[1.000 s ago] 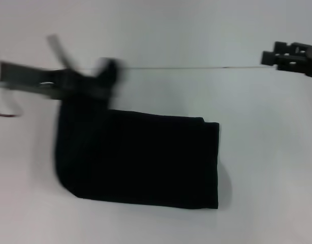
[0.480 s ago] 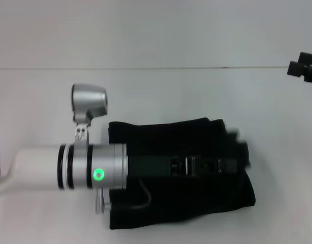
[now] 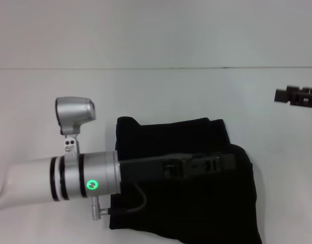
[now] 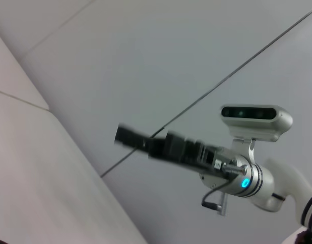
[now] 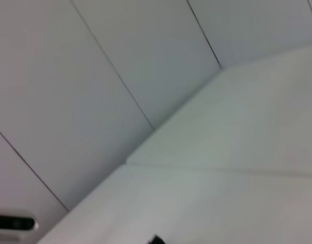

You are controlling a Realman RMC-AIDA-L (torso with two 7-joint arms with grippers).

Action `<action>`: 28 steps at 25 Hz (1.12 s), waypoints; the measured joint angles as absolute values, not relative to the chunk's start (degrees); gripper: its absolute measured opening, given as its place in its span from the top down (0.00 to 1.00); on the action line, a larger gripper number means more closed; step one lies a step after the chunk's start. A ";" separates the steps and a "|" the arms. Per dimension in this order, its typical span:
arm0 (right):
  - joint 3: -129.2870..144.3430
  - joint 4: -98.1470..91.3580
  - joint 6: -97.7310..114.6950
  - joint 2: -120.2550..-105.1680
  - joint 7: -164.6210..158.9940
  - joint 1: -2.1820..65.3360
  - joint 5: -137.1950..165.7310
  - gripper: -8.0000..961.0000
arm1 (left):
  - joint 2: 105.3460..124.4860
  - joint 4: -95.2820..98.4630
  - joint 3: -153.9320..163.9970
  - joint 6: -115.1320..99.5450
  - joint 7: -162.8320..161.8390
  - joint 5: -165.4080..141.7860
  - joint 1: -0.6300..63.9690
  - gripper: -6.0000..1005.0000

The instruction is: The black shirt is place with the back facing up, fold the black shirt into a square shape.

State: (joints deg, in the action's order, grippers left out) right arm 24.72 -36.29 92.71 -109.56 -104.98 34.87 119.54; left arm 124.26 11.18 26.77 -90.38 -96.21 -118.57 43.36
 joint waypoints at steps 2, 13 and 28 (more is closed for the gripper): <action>25.43 -36.30 92.04 -109.51 -108.68 35.13 122.63 0.07 | 124.11 12.74 27.06 -90.61 -96.04 -118.73 42.96 0.67; 30.43 -30.03 87.52 -108.41 -119.18 35.83 132.99 0.07 | 123.41 26.30 32.32 -93.20 -84.98 -118.89 37.09 0.20; 36.14 -24.67 84.22 -108.93 -124.38 37.85 134.28 0.07 | 122.64 31.88 33.22 -93.06 -77.72 -123.16 35.77 0.05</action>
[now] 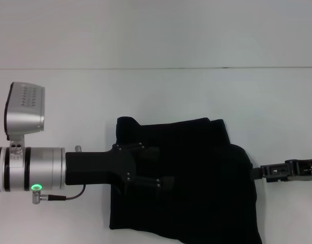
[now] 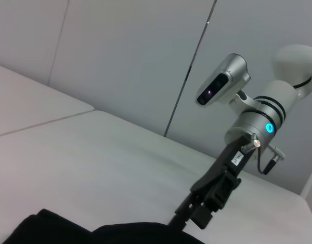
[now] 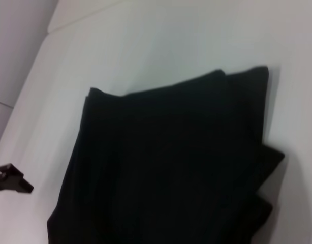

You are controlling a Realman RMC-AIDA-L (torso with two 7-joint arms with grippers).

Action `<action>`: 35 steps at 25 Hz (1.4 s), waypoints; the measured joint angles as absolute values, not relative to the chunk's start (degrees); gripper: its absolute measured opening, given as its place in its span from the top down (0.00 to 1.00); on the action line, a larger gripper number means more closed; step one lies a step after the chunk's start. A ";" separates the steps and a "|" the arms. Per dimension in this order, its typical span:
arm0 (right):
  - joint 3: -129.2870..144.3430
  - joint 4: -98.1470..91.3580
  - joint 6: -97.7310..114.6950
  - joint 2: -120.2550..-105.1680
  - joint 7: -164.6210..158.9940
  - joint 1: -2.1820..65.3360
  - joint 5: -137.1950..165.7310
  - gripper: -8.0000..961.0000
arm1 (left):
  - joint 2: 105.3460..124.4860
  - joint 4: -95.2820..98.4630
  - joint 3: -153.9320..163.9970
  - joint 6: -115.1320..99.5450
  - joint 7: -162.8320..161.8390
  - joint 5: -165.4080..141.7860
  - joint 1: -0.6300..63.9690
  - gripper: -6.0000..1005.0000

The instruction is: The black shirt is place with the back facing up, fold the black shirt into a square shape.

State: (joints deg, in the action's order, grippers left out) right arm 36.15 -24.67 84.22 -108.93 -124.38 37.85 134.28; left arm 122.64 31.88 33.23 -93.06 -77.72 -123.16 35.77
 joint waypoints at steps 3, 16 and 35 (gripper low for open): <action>36.23 -24.31 84.07 -109.10 -124.72 38.06 134.59 0.07 | 122.61 31.92 33.22 -92.88 -77.60 -123.18 35.93 0.05; 36.91 -22.78 82.33 -110.18 -124.80 39.14 134.65 0.10 | 122.60 32.00 33.22 -91.73 -77.45 -123.23 36.12 0.06; 38.57 -23.50 78.73 -111.98 -125.89 40.07 133.78 0.76 | 122.43 31.99 34.16 -90.88 -77.36 -123.22 36.91 0.05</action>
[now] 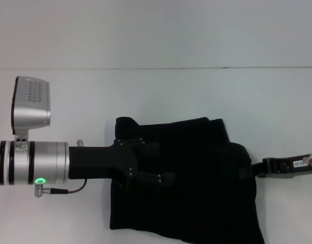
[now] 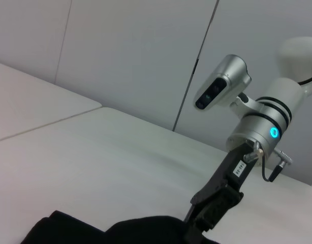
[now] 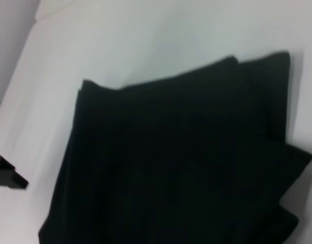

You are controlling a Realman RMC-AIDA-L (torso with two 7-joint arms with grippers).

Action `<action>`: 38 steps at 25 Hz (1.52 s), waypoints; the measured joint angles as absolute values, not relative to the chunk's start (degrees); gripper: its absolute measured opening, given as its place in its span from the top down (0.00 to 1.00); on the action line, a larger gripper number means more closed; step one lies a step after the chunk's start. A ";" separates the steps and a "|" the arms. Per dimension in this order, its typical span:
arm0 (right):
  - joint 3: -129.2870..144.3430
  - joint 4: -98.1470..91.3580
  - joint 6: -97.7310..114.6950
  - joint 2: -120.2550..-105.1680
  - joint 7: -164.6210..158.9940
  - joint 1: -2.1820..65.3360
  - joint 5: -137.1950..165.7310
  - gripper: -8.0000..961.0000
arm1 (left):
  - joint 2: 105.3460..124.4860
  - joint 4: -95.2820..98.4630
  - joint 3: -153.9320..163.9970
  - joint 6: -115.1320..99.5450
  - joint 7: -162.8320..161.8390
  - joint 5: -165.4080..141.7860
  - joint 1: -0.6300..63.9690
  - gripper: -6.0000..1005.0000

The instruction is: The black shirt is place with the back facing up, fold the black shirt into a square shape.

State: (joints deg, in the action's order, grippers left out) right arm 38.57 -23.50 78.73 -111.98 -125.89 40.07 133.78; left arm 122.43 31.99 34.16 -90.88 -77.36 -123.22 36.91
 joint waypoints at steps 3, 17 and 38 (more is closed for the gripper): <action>38.51 -23.96 79.30 -111.72 -125.64 39.98 132.89 0.80 | 122.43 31.99 34.41 -90.54 -77.55 -123.22 36.91 0.05; 38.74 -25.46 80.65 -111.67 -125.54 40.63 132.62 0.91 | 122.43 31.94 34.55 -90.25 -77.85 -123.22 37.29 0.06; 38.42 -30.92 85.39 -111.97 -126.09 44.28 130.52 0.86 | 121.84 32.28 33.89 -90.90 -79.17 -122.97 37.53 0.05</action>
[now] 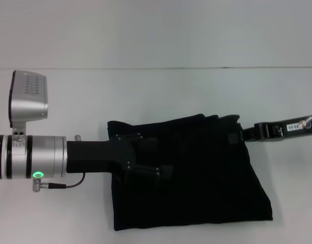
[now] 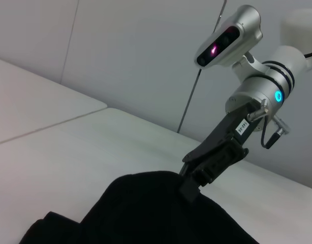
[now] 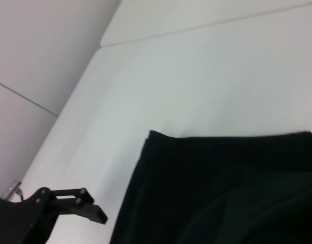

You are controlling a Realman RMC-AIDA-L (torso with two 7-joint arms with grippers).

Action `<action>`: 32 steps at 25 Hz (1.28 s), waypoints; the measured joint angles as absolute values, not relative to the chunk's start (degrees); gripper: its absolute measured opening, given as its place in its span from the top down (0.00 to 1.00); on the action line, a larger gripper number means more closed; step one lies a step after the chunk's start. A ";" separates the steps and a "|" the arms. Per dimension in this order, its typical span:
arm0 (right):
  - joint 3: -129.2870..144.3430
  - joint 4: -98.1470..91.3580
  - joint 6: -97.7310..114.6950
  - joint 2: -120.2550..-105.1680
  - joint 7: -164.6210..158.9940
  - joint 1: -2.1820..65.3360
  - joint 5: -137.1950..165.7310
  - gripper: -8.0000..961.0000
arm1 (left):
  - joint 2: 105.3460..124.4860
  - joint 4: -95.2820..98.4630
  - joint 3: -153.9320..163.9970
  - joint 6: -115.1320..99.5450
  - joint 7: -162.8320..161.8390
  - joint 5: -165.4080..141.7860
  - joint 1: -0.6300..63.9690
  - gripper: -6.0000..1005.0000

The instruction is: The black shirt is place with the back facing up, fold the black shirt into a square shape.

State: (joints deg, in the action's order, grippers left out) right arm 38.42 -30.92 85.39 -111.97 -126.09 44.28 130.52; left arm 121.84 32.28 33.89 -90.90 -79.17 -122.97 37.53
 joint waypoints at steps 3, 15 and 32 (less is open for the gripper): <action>38.42 -31.75 85.72 -111.99 -126.10 44.82 129.73 0.85 | 121.80 32.81 33.73 -91.11 -79.63 -122.84 37.32 0.06; 38.26 -33.28 85.08 -112.10 -126.08 49.15 129.30 0.83 | 121.36 33.76 33.26 -91.69 -80.69 -122.69 37.27 0.05; 41.01 -27.83 75.58 -112.62 -124.17 47.17 129.30 0.79 | 121.23 33.41 33.22 -87.44 -84.21 -121.90 37.94 0.08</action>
State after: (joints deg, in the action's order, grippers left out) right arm 41.01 -27.83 75.58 -112.62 -124.17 47.17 129.30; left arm 121.23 33.41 33.22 -87.44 -84.21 -121.90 37.94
